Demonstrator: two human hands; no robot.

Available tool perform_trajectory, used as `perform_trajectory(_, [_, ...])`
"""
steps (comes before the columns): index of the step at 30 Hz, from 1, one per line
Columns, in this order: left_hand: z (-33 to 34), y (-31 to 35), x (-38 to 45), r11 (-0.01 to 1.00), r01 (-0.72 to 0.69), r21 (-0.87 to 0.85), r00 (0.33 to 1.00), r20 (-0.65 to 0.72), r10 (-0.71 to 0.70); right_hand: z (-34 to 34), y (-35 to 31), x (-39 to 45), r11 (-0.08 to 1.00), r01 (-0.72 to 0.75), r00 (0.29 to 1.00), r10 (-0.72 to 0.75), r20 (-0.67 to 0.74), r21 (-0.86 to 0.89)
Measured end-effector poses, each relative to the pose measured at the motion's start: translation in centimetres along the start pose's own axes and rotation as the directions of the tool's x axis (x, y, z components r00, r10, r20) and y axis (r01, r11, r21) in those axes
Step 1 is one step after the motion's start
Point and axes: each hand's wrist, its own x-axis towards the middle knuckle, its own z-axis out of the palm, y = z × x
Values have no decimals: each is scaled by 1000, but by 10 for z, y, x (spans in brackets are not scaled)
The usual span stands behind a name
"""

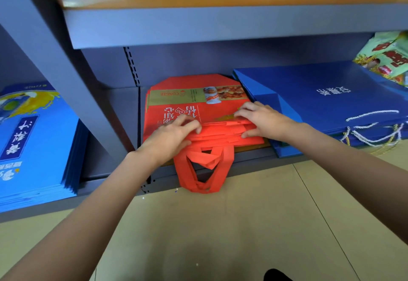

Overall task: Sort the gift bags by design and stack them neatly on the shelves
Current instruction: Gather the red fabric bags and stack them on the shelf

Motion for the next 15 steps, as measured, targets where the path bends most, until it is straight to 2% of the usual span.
perform_trajectory(2, [-10,2,4,999,19,-35,1000,-11,-19,0,2,-5,995,10,993,1,-121,94])
perform_trajectory(5, [-23,6,11,999,39,-26,994,-105,-41,-9,5,-8,966,4,934,88,-346,258])
perform_trajectory(9, [-32,5,14,998,57,-20,980,-188,-60,-20,2,2,942,-19,865,184,-467,335])
perform_trajectory(10, [-31,5,14,997,79,5,978,-194,-76,-20,-1,1,946,-27,838,197,-508,323])
perform_trajectory(12, [-29,6,11,986,145,84,972,-198,-126,-19,-6,-6,977,-27,732,163,-661,211])
perform_trajectory(14, [-25,5,7,960,216,179,967,-173,-186,-13,-11,-17,1000,5,656,14,-755,23])
perform_trajectory(15, [-22,5,5,948,235,214,967,-151,-206,-6,-12,-21,997,35,659,-76,-748,-70])
